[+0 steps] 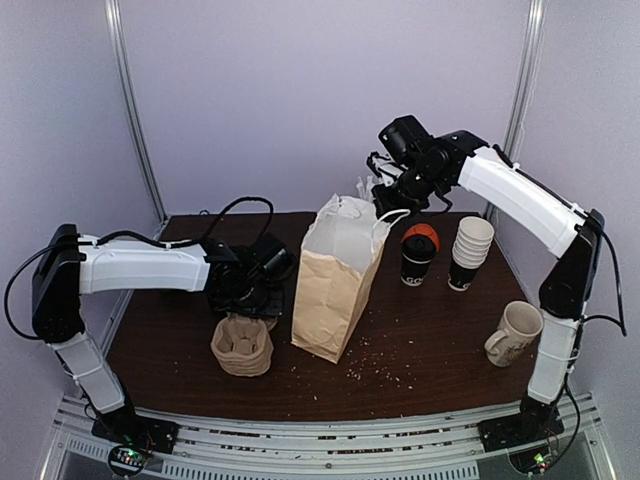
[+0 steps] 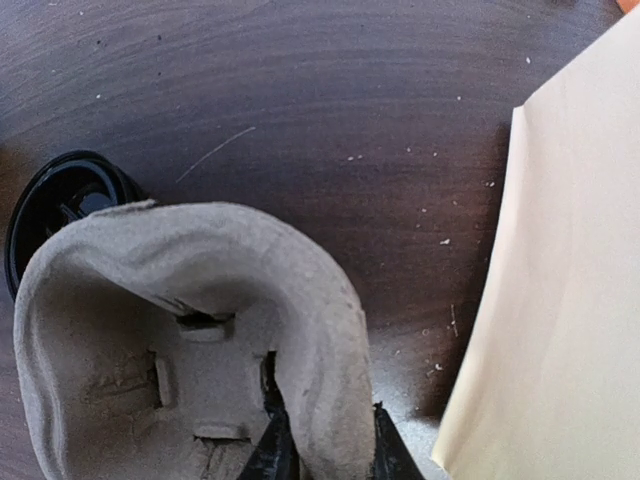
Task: Pack the takeout coffee
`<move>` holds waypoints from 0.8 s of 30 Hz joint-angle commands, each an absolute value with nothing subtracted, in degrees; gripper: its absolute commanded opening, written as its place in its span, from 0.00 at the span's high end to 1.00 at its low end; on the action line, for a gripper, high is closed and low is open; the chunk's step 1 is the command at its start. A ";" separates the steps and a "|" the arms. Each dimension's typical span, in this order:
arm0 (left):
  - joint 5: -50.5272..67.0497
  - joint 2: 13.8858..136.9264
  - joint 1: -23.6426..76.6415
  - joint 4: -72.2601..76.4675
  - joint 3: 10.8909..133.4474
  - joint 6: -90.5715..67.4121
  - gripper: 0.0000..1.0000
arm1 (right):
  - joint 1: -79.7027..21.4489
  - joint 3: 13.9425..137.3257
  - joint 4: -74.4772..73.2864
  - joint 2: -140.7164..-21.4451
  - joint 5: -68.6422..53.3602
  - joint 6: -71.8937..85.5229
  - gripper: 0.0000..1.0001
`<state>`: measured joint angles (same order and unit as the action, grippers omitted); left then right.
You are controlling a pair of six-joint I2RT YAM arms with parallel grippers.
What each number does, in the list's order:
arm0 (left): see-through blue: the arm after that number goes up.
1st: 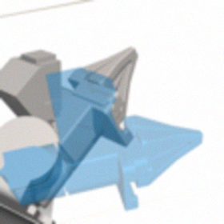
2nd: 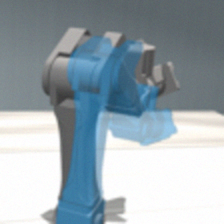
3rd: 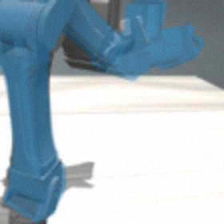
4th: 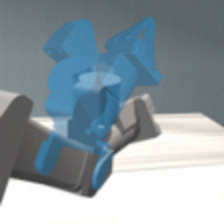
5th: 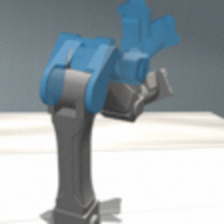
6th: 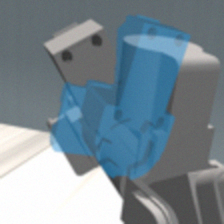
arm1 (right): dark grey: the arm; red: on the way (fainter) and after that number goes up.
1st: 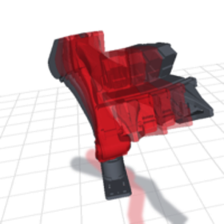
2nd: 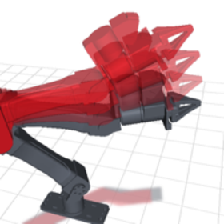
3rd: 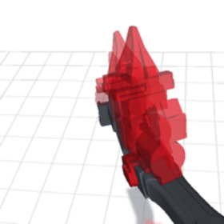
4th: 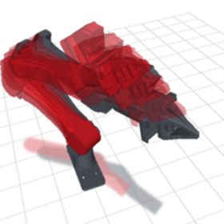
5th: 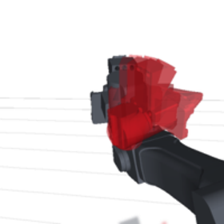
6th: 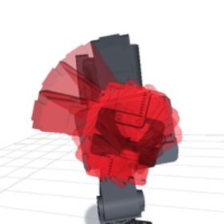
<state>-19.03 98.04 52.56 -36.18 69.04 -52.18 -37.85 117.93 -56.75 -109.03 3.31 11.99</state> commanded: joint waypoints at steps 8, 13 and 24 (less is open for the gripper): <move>-14.34 99.41 52.03 -28.99 67.94 -52.80 0.90 | -37.68 118.51 -56.25 -104.52 0.93 12.25 0.44; -13.79 97.41 52.11 -29.27 66.85 -52.26 0.67 | -37.71 118.33 -56.78 -101.05 -0.14 12.92 0.28; -11.58 86.54 52.12 -31.10 62.73 -51.63 0.19 | -39.35 119.27 -59.15 -92.63 -2.71 12.66 0.19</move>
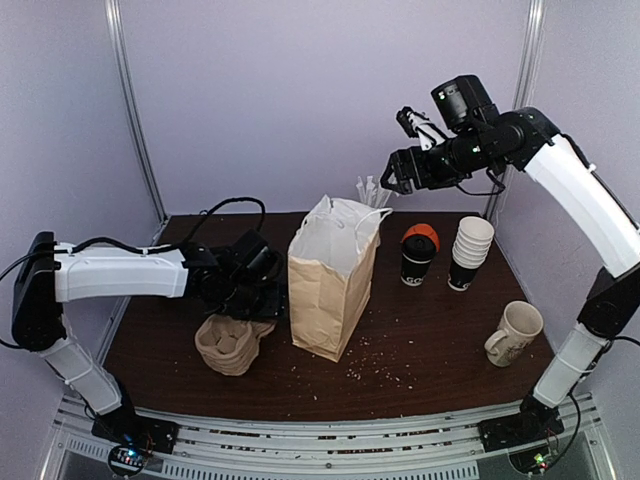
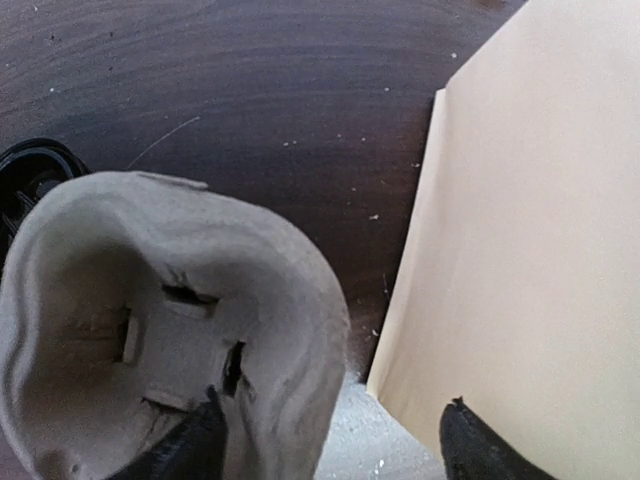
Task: Pack the takeout coffee
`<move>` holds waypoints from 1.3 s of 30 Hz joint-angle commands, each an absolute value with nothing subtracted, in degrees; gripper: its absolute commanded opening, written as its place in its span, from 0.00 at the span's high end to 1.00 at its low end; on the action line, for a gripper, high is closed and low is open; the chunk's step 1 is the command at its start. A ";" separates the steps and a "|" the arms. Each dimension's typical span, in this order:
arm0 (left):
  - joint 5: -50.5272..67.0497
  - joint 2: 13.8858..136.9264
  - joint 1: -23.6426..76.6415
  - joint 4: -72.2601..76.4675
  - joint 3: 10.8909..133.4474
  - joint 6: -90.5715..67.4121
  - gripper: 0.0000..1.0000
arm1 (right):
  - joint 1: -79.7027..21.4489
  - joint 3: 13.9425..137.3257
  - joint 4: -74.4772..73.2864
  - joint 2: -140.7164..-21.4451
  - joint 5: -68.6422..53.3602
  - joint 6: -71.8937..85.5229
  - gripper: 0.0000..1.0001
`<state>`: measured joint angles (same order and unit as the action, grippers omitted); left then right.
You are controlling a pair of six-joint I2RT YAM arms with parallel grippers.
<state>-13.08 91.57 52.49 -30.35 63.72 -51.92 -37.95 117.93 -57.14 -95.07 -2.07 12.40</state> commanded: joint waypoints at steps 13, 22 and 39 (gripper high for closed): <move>-16.43 69.19 54.01 -37.28 58.88 -53.96 0.02 | -58.05 121.36 -56.45 -90.74 5.75 9.74 0.19; -17.71 55.57 45.10 -34.71 49.44 -51.43 0.14 | -71.27 121.11 -49.88 -95.36 11.42 7.70 0.22; 0.56 46.26 26.24 -21.05 32.43 -53.73 0.23 | -77.38 116.88 -39.08 -111.36 9.50 6.47 0.44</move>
<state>-6.70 50.04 29.28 -28.73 35.11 -52.86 -77.10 117.91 -42.06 -106.45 8.43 7.64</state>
